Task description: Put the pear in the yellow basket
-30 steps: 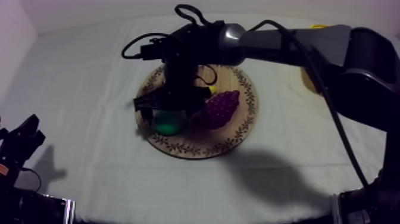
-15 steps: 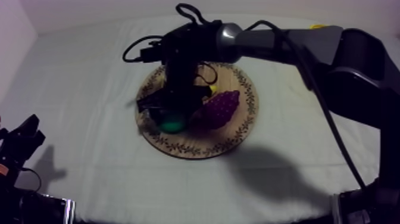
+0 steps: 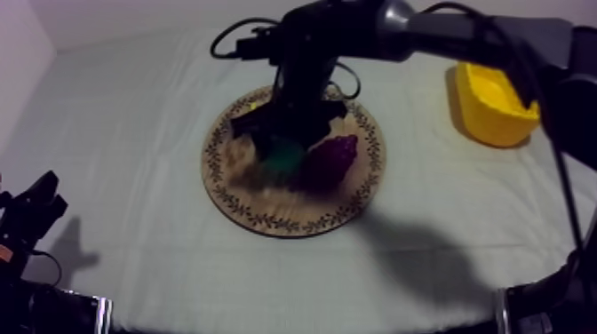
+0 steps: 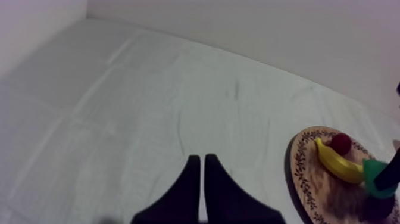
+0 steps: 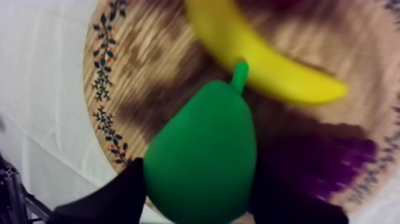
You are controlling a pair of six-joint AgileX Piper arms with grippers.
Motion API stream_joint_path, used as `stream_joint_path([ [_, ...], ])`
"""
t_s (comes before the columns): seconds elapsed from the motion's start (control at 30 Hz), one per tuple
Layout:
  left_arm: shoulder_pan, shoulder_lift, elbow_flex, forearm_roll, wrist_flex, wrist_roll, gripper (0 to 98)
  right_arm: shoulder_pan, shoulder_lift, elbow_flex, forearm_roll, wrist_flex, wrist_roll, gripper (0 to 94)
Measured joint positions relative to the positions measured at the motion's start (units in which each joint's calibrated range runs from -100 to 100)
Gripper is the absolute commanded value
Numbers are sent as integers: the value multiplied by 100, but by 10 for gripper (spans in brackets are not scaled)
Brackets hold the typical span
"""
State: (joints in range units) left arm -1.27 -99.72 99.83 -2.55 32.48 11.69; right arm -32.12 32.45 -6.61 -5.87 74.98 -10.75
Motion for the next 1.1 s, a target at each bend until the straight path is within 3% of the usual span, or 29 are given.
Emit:
stream_joint_path([
  [0.23, 0, 0, 0, 0, 0, 0, 1, 490, -1336, 734, 164, 66, 152, 453],
  [0.53, 0, 0, 0, 0, 0, 0, 1, 1635, -2665, 1284, 379, 37, 431, 460],
  [0.83, 0, 0, 0, 0, 0, 0, 1, 2855, -2546, 1474, 587, -353, 555, 476],
  [1.1, 0, 0, 0, 0, 0, 0, 1, 3390, -2285, 1794, 663, -783, 505, 553],
])
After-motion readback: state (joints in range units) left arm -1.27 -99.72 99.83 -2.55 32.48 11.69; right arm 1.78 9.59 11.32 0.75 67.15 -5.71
